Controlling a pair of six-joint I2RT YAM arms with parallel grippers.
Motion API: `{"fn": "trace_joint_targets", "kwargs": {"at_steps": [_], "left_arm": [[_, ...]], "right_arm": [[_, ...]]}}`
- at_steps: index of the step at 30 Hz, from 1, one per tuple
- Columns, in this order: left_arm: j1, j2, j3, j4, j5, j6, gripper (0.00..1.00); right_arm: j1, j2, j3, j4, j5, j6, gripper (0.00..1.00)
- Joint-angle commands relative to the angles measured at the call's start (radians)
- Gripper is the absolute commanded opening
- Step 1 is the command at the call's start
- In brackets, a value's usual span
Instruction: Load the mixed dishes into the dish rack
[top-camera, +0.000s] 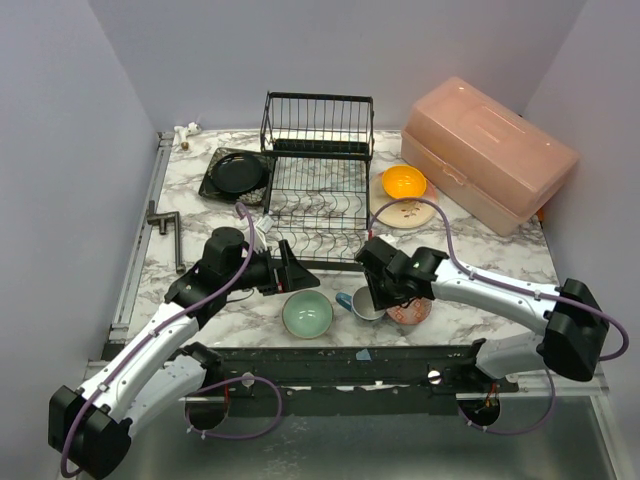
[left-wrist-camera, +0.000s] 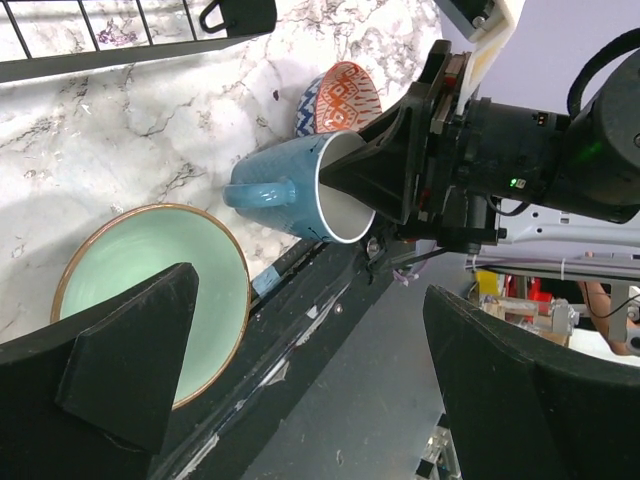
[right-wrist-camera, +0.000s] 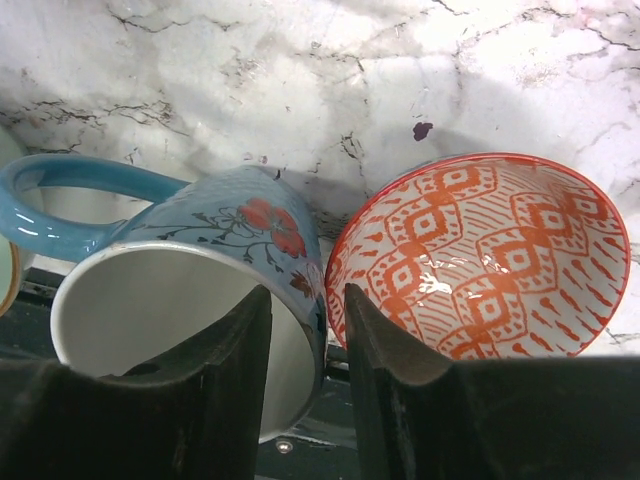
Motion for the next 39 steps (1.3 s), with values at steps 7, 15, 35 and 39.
{"fn": "trace_joint_targets", "kwargs": {"at_steps": [7, 15, 35, 39], "left_arm": [[-0.011, -0.017, 0.018, -0.014, -0.041, -0.002, 0.99], [-0.015, -0.015, 0.031, -0.027, -0.046, -0.001, 0.99], [-0.017, -0.047, 0.099, 0.047, 0.045, -0.11, 0.95], [-0.018, -0.038, 0.011, 0.327, 0.173, -0.388, 0.89]], "right_arm": [[0.041, 0.027, 0.048, 0.001, 0.073, 0.008, 0.22], [0.041, 0.029, 0.088, -0.026, 0.111, -0.019, 0.11], [0.041, -0.351, -0.012, 0.556, 0.233, -0.428, 0.0], [0.041, -0.556, -0.343, 1.157, 0.141, -0.578, 0.01]]}}
